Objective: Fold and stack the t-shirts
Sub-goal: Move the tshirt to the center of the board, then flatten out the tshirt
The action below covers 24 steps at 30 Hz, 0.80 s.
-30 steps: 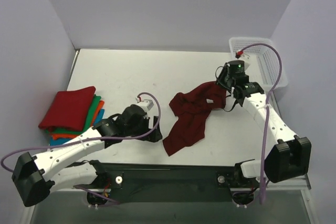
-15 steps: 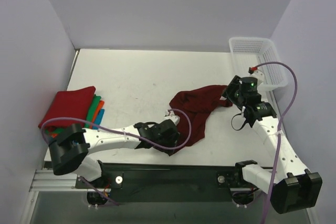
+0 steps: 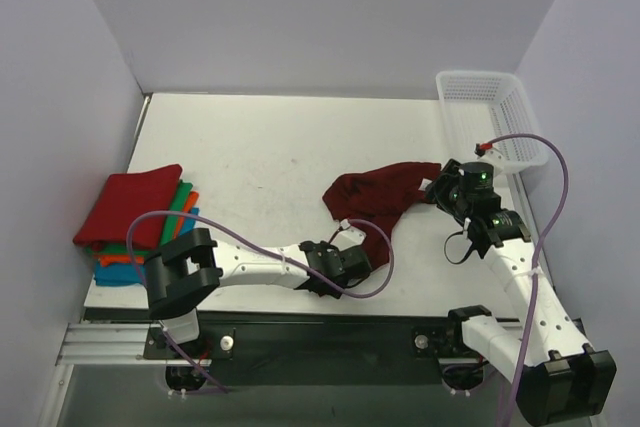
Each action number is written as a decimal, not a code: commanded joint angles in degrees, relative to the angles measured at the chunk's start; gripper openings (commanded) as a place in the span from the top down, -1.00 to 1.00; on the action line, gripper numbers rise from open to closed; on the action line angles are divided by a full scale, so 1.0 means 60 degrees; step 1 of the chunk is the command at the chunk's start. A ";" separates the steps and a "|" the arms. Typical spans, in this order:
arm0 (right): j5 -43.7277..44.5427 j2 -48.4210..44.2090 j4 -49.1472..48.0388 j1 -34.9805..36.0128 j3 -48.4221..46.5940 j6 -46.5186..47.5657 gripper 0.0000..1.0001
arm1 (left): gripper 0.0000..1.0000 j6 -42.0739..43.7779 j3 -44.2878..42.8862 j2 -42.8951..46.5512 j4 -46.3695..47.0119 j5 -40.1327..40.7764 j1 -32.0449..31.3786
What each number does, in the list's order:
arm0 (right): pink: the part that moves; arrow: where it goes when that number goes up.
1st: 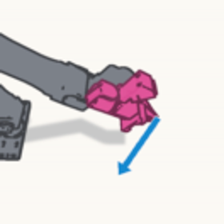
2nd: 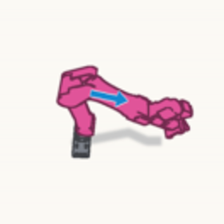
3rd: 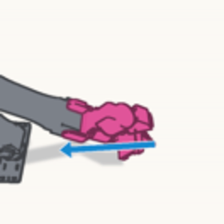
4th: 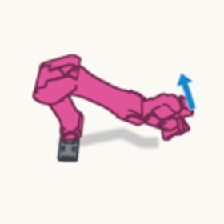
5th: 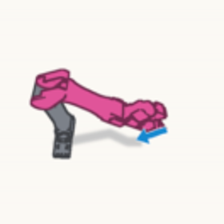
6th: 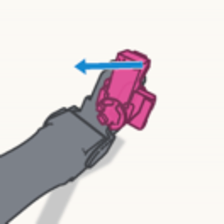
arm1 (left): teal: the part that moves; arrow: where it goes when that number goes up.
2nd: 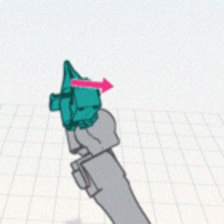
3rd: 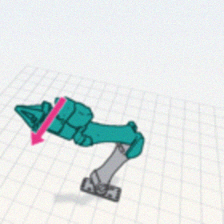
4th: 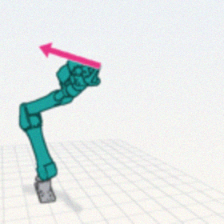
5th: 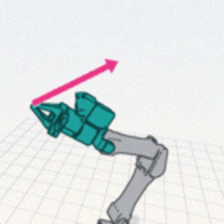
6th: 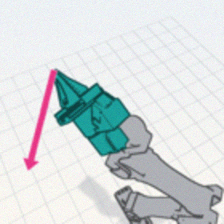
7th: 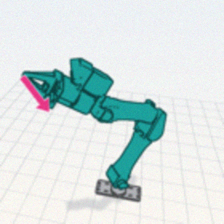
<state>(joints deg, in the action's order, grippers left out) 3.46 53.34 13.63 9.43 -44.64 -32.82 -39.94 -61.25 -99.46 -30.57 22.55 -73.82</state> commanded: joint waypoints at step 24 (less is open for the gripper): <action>-0.0123 0.1217 0.0307 0.0010 0.0746 0.0240 -0.02 | 1.00 -0.1283 0.2223 0.5495 -0.1370 0.0186 0.3334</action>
<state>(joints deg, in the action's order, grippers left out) 3.29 60.05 14.31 9.37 -41.08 -32.12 -48.40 -53.01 -74.61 -42.04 29.41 -61.10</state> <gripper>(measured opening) 0.509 0.026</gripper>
